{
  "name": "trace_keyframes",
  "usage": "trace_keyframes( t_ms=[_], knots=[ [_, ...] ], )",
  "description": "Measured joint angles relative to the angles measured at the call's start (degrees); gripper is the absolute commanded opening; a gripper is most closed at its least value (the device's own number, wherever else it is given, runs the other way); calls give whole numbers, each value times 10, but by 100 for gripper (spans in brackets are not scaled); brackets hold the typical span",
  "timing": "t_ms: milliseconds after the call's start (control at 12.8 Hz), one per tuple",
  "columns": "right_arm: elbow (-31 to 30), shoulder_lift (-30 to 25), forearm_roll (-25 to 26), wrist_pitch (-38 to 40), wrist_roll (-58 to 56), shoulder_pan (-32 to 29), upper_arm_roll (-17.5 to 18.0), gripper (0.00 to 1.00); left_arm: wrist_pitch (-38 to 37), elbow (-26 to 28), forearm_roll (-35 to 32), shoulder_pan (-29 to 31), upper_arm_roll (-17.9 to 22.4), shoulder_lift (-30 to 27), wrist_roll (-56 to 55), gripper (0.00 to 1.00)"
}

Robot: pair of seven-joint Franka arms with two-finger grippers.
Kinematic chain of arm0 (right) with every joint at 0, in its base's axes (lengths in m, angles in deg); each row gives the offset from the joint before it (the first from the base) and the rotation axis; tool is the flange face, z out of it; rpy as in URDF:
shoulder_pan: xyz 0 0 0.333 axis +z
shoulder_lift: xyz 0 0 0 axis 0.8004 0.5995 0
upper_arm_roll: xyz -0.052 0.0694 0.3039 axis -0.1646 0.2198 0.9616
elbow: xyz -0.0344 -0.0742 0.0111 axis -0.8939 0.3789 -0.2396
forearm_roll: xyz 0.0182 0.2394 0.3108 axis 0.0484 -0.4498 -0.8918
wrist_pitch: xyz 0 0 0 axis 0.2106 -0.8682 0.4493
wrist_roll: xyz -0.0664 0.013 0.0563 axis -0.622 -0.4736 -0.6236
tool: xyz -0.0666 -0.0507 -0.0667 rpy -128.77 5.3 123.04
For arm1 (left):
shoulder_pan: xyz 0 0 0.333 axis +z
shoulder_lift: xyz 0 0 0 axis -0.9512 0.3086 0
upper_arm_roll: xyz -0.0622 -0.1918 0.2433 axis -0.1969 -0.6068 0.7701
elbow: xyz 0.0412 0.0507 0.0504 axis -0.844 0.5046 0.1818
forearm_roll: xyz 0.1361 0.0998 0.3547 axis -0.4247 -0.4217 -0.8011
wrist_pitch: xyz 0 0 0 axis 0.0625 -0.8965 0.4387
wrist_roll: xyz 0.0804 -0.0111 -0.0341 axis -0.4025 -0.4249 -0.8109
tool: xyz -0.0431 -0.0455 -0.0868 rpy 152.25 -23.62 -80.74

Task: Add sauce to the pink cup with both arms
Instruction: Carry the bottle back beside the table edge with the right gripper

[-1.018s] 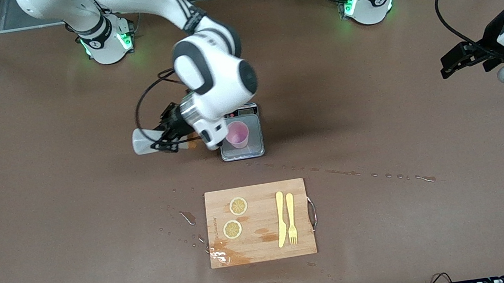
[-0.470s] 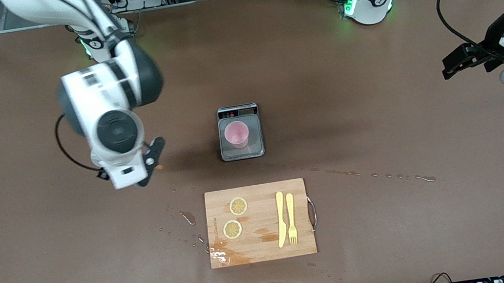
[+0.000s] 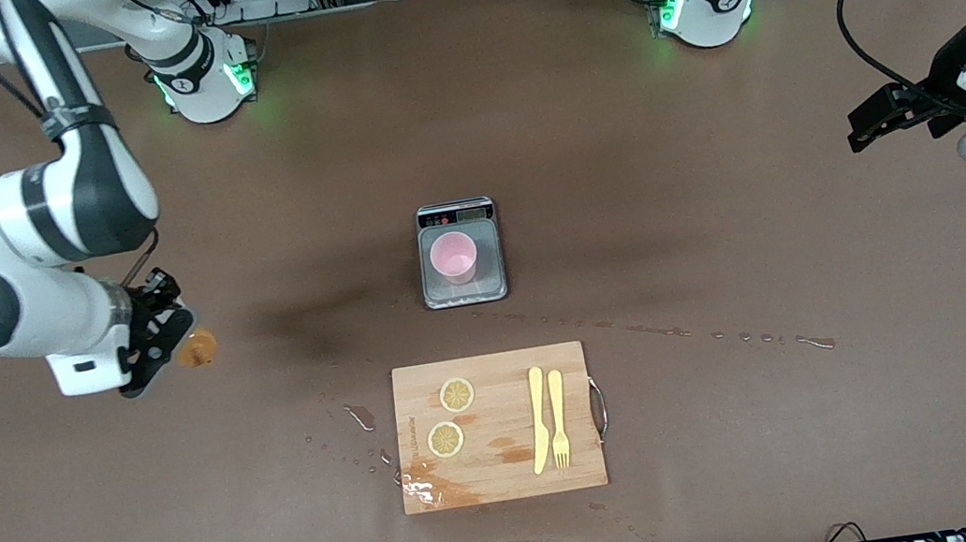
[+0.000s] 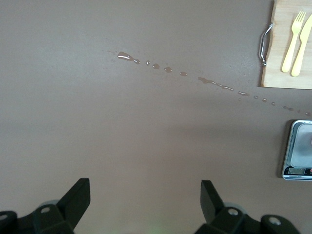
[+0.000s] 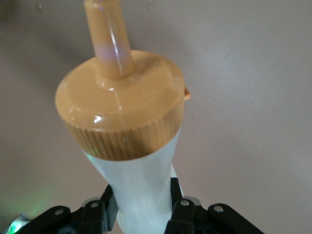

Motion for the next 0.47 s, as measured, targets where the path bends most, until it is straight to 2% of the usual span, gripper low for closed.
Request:
trace_keyframes(
  t_ms=[313,470],
  knots=[
    [-37,1,-61,-90,-43,-50,1,0,0,-2,-29,0,-2,-9,0,100],
    [-58,8,-73,-141,-80,-79,1,0,-2,-2,-30,0,-2,-11,0,100]
  ],
)
